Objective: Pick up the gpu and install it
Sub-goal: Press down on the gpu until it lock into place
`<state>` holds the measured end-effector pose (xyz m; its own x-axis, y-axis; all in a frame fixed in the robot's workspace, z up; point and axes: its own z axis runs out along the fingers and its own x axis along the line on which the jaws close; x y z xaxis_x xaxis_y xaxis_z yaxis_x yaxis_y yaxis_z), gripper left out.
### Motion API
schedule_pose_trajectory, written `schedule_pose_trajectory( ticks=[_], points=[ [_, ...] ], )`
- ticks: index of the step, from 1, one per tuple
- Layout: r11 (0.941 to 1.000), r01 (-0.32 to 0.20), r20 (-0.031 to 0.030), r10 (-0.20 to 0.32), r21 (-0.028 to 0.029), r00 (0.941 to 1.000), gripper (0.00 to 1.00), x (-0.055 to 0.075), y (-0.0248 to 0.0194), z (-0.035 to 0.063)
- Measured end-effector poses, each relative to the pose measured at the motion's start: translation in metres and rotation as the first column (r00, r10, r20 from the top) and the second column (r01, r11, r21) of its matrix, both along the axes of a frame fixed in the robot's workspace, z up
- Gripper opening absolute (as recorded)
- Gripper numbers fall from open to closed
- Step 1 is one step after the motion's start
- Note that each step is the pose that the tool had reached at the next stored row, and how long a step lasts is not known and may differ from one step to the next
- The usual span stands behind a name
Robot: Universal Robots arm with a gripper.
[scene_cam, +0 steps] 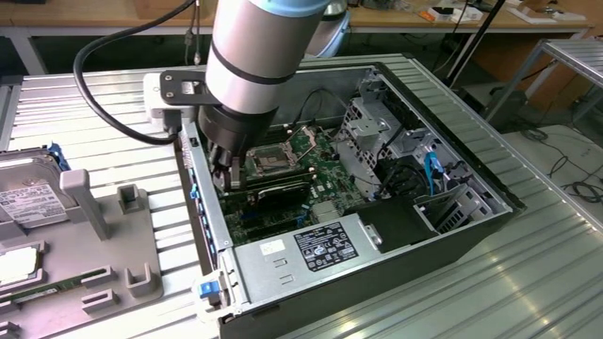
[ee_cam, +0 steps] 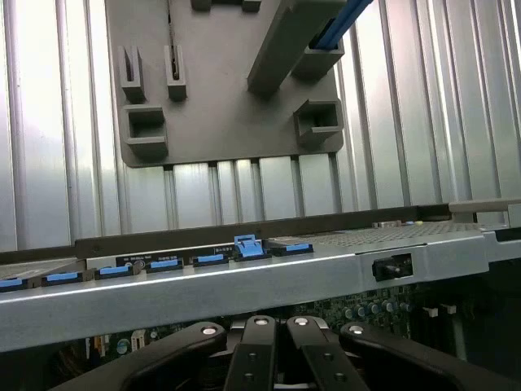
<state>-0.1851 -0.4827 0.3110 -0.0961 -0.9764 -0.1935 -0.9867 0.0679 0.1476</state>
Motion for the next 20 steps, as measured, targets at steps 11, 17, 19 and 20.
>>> schedule_pose_trajectory(
  ticks=[11,17,19,20],
  points=[
    [1.0,-0.006,0.0006,0.006,0.0006,1.0,0.11,0.0059,-0.0011,-0.0039],
    [1.0,-0.007,0.005,0.007,0.0004,1.0,0.11,0.0036,-0.0036,-0.0055],
    [1.0,-0.007,0.0088,0.007,0.0007,0.9999,0.11,0.003,-0.0047,-0.0068],
    [1.0,-0.006,0.0106,0.006,0.0002,0.9999,0.11,0.0023,-0.0053,-0.0072]
  ],
)
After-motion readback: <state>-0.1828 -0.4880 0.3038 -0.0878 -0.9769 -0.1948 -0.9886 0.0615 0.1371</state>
